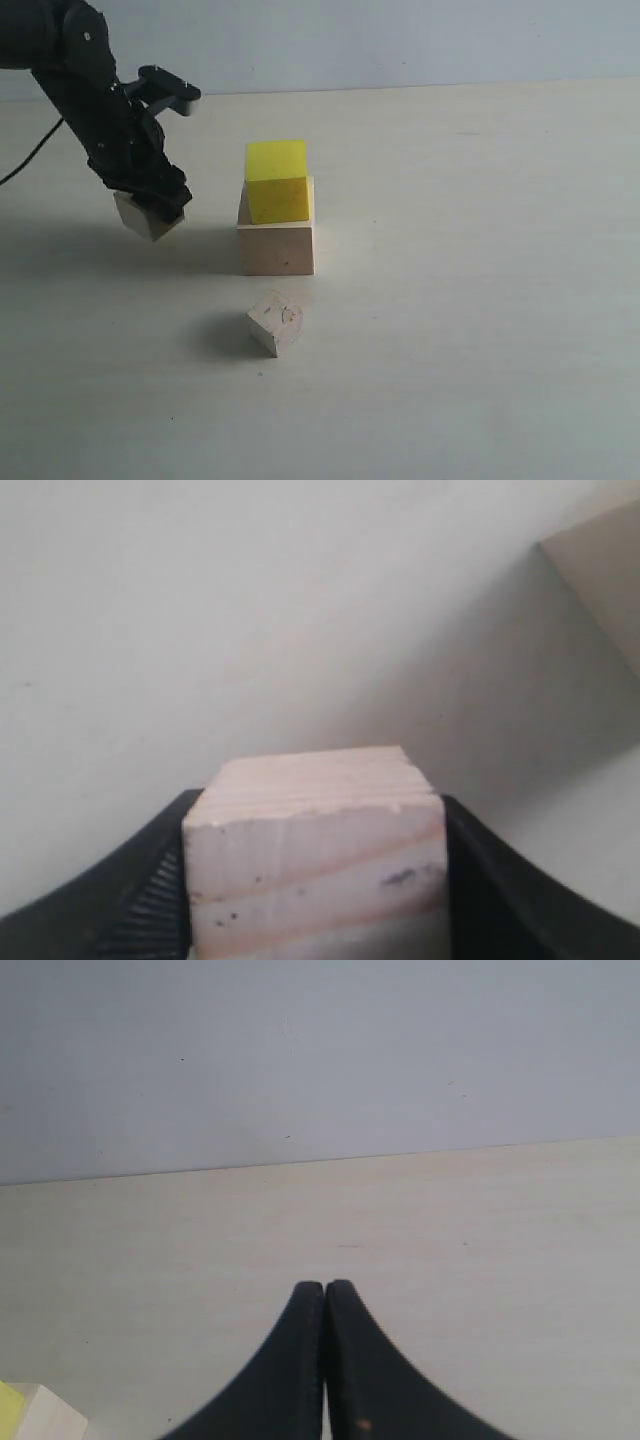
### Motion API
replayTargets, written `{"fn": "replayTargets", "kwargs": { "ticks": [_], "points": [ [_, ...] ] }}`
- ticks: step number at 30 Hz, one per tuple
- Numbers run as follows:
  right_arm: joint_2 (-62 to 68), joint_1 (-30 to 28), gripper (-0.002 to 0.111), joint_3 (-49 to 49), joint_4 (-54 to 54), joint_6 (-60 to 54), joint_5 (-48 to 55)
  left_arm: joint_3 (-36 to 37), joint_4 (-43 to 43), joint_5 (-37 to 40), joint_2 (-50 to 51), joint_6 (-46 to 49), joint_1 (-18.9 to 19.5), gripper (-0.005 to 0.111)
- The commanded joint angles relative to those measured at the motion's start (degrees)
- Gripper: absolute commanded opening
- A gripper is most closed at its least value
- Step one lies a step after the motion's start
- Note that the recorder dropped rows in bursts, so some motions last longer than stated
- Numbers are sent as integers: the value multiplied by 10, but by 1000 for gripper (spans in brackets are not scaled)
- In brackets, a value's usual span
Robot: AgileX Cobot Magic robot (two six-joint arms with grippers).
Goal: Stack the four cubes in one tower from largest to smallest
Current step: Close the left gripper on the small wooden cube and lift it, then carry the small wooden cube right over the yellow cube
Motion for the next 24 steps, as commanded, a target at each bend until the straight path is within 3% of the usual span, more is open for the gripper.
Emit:
{"fn": "replayTargets", "kwargs": {
  "ticks": [1, 11, 14, 20, 24],
  "points": [
    [0, -3, 0, 3, -3, -2, -3, -44, 15, 49, -47, 10, 1, 0],
    [0, -3, 0, 3, -3, -2, -3, -207, 11, 165, -103, 110, 1, 0],
    [0, -3, 0, 3, -3, -2, -3, -280, -50, 210, -102, 185, 1, 0],
    [0, -3, 0, 3, -2, -2, -3, -302, -121, 210, -93, 286, -1, 0],
    [0, -3, 0, 3, -1, -2, -3, -302, -121, 210, -65, 306, -28, 0]
  ]
}}
